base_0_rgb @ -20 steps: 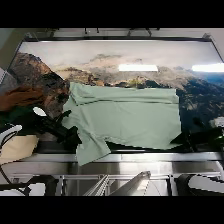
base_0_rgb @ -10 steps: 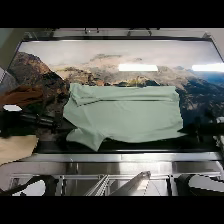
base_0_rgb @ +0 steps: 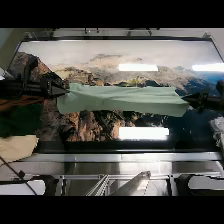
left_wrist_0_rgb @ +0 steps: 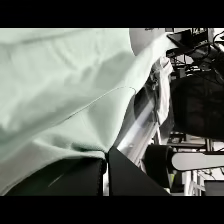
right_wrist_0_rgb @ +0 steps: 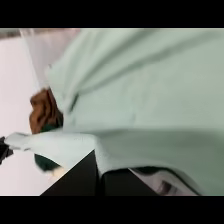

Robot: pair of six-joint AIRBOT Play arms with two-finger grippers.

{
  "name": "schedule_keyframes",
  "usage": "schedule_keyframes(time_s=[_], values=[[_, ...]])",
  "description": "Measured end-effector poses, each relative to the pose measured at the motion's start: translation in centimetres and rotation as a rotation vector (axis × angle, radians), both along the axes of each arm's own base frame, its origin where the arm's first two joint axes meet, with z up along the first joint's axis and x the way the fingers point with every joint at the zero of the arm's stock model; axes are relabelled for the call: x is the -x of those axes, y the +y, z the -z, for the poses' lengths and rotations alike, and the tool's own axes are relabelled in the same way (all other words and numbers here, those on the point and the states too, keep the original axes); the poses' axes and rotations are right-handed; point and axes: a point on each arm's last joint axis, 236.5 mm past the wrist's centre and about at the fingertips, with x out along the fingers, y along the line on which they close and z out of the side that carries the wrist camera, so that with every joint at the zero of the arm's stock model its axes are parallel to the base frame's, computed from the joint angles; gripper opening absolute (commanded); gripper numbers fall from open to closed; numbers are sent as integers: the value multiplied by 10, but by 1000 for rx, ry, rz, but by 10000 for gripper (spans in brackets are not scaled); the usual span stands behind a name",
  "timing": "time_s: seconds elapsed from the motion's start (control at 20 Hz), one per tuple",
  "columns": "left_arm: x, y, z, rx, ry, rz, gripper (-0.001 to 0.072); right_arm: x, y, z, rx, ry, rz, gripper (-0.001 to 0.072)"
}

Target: Fold the shirts.

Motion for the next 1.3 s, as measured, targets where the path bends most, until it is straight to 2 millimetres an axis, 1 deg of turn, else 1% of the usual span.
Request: schedule_keyframes(time_s=[0.1, 0.2, 0.3, 0.4, 0.45, 0.5, 0.55, 0.6, 0.65, 0.7, 0.75, 0.8, 0.85, 0.9, 0.95, 1.0, 1.05, 1.1, 1.15, 1.2, 1.25, 1.3], values=[[-26, -5, 15, -2, 0, 22, 23, -30, 1, 8, 23, -76, 53, 18], [-48, -12, 33, -1, 6, 46, 22, -53, 2, 20, 48, -126, 99, 19], [-67, -17, 54, 1, 23, 61, 22, -70, 1, 36, 82, -155, 128, 19], [-83, -20, 72, 1, 34, 70, 30, -79, -1, 52, 121, -167, 143, 19], [-91, -20, 79, 2, 37, 70, 208, -81, -3, 59, 141, -172, 145, 30], [-100, -19, 85, 0, 37, 66, 347, -82, -5, 63, 160, -177, 144, 36], [-108, -18, 89, -2, 35, 60, 417, -83, -7, 66, 179, -180, 141, 135], [-116, -16, 90, -4, 26, 57, 570, -82, -11, 69, 201, -182, 129, 271], [-123, -15, 90, -6, 21, 50, 719, -80, -15, 72, 227, -181, 110, 297], [-129, -13, 88, -9, 11, 44, 707, -77, -19, 73, 247, -177, 84, 307], [-135, -11, 84, -12, -3, 38, 707, -74, -22, 73, 262, -172, 57, 441], [-141, -8, 78, -15, -23, 31, 707, -70, -26, 72, 281, -172, 24, 603], [-146, -4, 70, -15, -35, 17, 707, -68, -32, 70, 300, -168, 1, 624], [-149, 1, 64, -17, -45, 6, 707, -66, -39, 70, 326, -163, -21, 625], [-150, 6, 58, -20, -53, -7, 706, -63, -47, 70, 354, -151, -38, 647], [-151, 12, 51, -21, -58, -22, 656, -62, -54, 72, 378, -133, -45, 651], [-151, 17, 45, -19, -62, -37, 479, -60, -60, 74, 397, -111, -51, 651], [-150, 23, 39, -19, -59, -53, 212, -58, -63, 77, 405, -91, -54, 650], [-150, 29, 35, -19, -55, -68, 5, -57, -62, 82, 406, -68, -61, 650], [-148, 34, 29, -18, -53, -76, 4, -56, -59, 88, 402, -45, -73, 648], [-145, 36, 24, -14, -44, -72, 4, -55, -52, 93, 389, -26, -86, 580], [-141, 36, 19, -10, -38, -58, 4, -57, -44, 97, 373, -9, -94, 536]])
